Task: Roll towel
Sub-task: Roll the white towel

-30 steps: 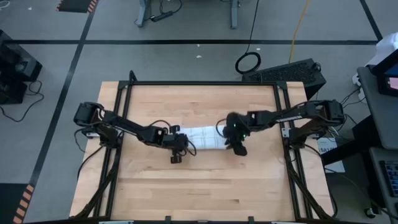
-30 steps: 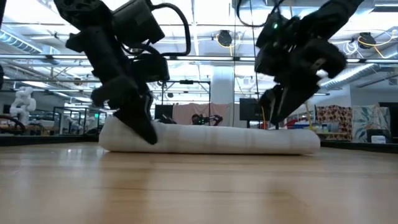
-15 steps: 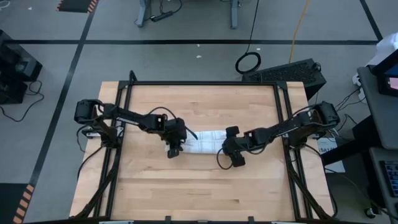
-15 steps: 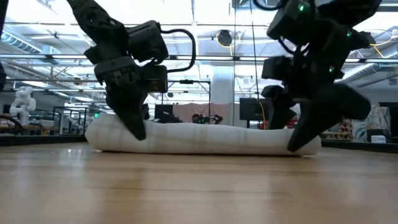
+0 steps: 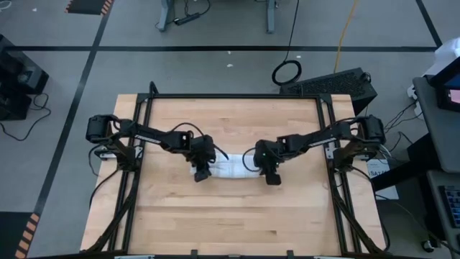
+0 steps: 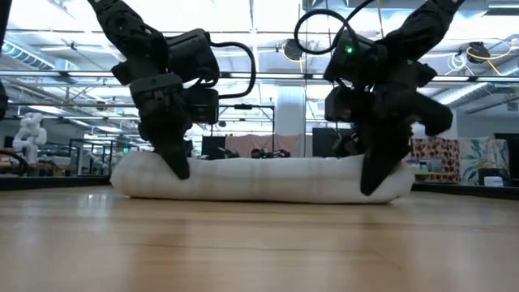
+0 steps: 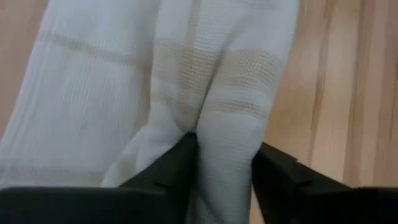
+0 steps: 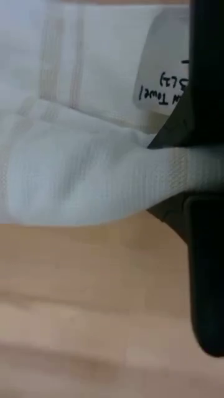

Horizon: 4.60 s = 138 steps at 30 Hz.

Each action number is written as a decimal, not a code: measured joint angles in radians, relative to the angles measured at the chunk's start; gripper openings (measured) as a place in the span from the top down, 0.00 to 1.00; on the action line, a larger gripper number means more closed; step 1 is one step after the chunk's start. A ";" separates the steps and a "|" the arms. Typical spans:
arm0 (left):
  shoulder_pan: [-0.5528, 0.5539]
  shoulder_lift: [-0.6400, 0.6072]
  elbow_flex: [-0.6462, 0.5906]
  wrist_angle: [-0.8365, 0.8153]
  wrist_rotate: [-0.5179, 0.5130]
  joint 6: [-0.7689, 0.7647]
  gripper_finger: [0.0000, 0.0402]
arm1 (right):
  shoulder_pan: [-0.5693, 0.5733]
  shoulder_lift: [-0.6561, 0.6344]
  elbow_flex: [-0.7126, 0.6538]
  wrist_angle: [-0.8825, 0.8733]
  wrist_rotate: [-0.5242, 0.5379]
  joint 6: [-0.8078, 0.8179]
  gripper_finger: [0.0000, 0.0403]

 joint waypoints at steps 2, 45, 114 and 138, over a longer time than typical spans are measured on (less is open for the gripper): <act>0.000 0.000 0.012 -0.031 -0.006 0.019 0.56 | -0.021 0.001 0.015 -0.029 -0.064 -0.001 0.93; -0.275 -0.019 0.003 0.202 -0.407 -0.029 0.91 | -0.105 -0.075 0.015 -0.176 -0.387 0.039 0.62; -0.327 -0.187 -0.005 0.361 -0.494 0.044 0.41 | -0.087 0.116 -0.311 0.935 0.005 0.394 1.00; -0.342 -0.047 -0.231 0.523 -0.631 -0.124 0.99 | -0.006 0.116 -0.311 0.897 0.028 0.359 1.00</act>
